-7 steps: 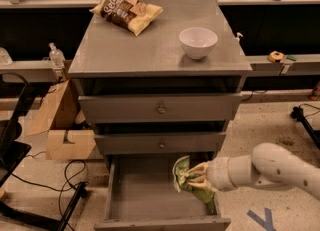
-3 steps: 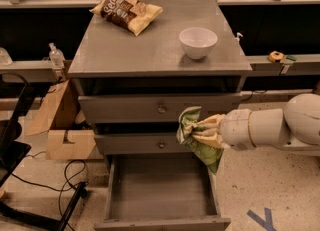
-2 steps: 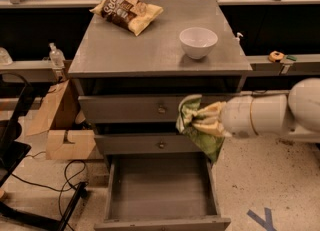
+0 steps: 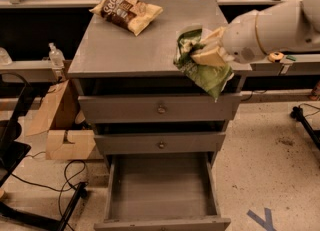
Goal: Pick green jalapeno chip bag from bottom drawer and place on counter
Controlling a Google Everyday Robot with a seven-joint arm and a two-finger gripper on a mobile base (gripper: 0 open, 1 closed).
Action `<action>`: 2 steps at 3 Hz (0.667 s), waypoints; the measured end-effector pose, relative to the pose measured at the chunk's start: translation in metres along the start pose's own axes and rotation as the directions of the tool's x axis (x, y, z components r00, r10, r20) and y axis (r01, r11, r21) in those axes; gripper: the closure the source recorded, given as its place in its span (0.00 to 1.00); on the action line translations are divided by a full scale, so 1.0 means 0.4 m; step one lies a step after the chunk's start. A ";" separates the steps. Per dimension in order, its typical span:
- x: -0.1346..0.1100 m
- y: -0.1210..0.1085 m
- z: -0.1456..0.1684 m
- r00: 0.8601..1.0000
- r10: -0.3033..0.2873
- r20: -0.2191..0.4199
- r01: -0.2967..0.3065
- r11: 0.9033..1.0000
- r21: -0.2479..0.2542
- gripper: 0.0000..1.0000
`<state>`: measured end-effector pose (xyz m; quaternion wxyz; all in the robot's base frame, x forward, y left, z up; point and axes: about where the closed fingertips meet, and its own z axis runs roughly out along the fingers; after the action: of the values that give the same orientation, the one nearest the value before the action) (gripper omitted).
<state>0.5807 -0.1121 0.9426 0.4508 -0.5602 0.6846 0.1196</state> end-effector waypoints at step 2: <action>-0.169 -0.251 0.275 0.999 -0.026 0.020 0.027 0.998 -0.056 1.00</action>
Offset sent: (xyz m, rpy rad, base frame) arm 0.2617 0.1534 0.2237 0.1341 -0.3521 0.0899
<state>0.7196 -0.0285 0.9655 0.4428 -0.5805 0.6692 0.1385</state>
